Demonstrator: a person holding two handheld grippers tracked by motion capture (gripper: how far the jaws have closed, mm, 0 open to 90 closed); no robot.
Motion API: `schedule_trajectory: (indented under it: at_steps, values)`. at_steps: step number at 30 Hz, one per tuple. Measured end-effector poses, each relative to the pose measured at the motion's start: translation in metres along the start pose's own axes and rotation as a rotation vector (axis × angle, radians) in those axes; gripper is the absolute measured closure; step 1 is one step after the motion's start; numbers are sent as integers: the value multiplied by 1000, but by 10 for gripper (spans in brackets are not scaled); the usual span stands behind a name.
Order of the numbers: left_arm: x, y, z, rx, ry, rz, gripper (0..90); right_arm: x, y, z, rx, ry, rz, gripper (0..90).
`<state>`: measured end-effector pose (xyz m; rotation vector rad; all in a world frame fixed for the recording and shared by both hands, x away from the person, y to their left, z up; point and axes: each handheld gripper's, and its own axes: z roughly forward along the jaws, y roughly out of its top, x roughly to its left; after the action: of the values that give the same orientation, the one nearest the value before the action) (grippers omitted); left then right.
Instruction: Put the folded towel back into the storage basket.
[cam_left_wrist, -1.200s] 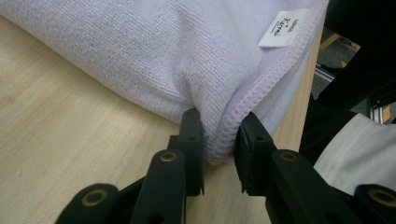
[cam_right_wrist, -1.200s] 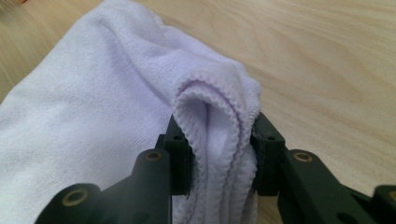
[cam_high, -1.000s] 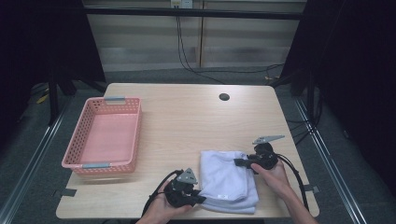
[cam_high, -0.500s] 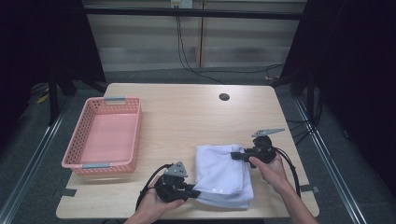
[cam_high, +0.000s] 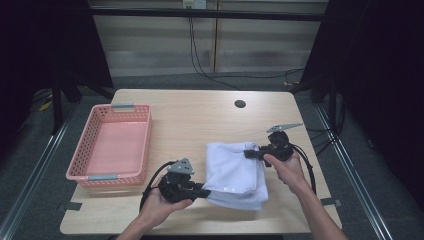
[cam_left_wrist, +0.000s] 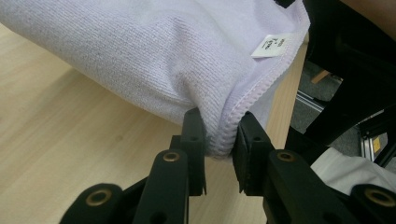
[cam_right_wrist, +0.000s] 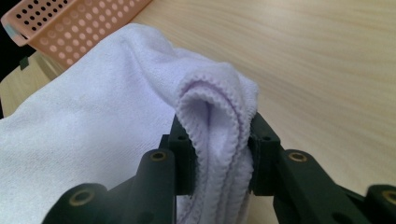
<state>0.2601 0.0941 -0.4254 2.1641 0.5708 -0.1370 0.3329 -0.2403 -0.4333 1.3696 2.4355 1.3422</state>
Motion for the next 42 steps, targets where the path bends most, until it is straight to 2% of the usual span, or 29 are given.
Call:
schedule_trajectory:
  at_steps: [2,6,11,17,25,32,35,42]
  values:
    - [2,3,-3,-1,12,8,759,1,8,0,-8,4,-3,682]
    - [8,6,-10,-10,48,-19,760,1,22,2,-15,6,-17,682]
    - [10,10,-18,-10,76,-9,761,2,34,8,-13,12,-32,683]
    - [18,11,-33,-30,92,-19,763,7,47,14,-16,18,-45,683]
    - [22,14,-50,-23,115,-12,764,13,62,24,-18,47,-53,683]
    - [31,13,-64,-39,137,-32,765,17,75,34,-15,55,-68,683]
    - [34,13,-70,-45,144,-25,765,21,82,38,-9,58,-77,683]
    - [46,12,-91,-52,169,-50,767,29,102,51,-5,77,-101,684]
